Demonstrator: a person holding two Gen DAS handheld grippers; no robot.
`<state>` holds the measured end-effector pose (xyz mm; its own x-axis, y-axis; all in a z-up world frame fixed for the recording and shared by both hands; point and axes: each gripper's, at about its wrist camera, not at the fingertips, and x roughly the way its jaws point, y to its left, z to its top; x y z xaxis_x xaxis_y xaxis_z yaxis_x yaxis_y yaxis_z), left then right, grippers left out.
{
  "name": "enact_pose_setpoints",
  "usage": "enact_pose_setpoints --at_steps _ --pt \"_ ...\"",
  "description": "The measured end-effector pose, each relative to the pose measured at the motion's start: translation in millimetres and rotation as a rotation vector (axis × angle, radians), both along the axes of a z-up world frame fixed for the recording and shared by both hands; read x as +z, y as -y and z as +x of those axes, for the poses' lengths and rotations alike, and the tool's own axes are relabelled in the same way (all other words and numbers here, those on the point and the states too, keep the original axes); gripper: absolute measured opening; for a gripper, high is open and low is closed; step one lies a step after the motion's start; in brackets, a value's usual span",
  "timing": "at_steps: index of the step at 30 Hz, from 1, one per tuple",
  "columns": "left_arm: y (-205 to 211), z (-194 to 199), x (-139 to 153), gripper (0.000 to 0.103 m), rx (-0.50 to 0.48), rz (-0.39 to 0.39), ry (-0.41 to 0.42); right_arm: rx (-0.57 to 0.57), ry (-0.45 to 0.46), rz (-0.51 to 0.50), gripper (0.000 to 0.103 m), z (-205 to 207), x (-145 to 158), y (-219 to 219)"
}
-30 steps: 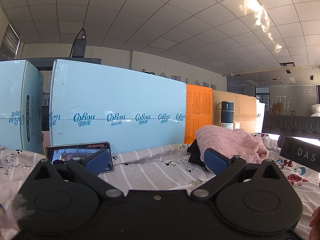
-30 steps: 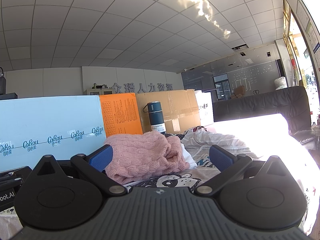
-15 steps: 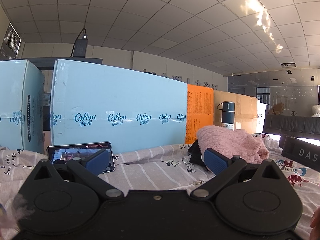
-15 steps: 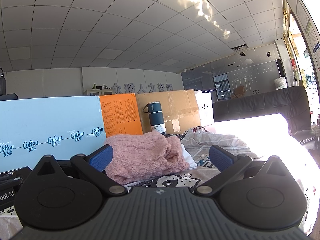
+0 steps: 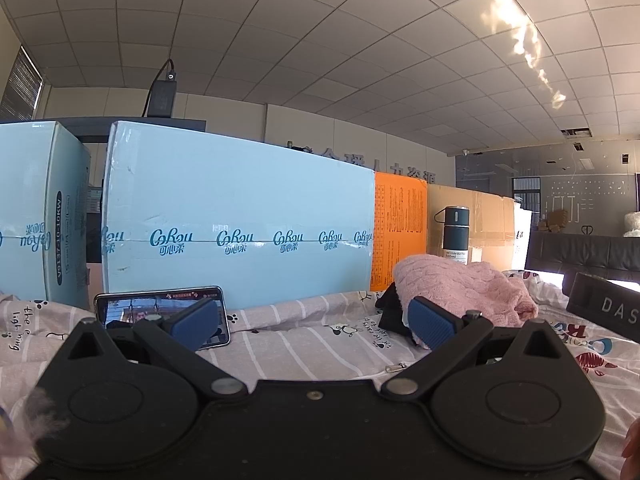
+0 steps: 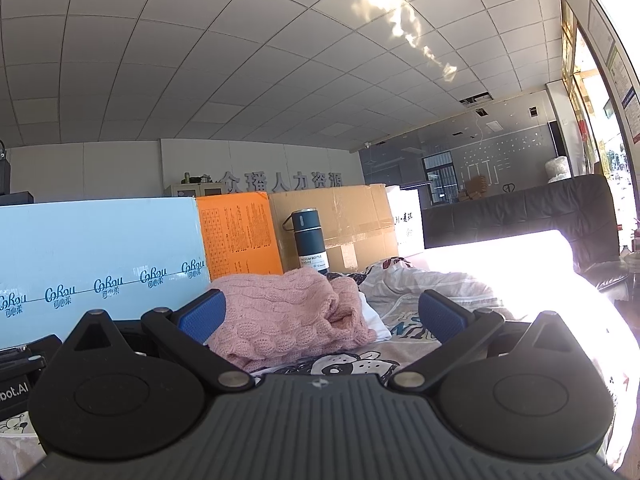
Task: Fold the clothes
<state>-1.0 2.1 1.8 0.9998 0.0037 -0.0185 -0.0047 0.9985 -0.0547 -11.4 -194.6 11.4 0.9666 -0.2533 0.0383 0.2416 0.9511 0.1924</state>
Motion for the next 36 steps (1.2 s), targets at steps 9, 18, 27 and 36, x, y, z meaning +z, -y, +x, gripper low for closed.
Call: enact_pose_setpoints --at_steps 9,18,27,36 --pt "2.1 -10.9 10.0 0.103 -0.025 -0.018 0.033 0.023 0.085 0.028 0.103 -14.1 5.8 4.6" --pt "5.3 -40.0 28.9 0.103 -0.099 -0.061 0.029 0.133 0.098 0.079 0.103 -34.6 20.2 10.8" --pt "-30.7 -98.0 33.6 0.103 -0.047 -0.03 0.008 0.332 0.081 0.046 0.103 -71.3 34.5 -16.7" --pt "-112.0 -162.8 29.0 0.103 0.109 -0.081 -0.051 0.685 -0.011 0.051 0.103 -80.5 33.2 -78.7"
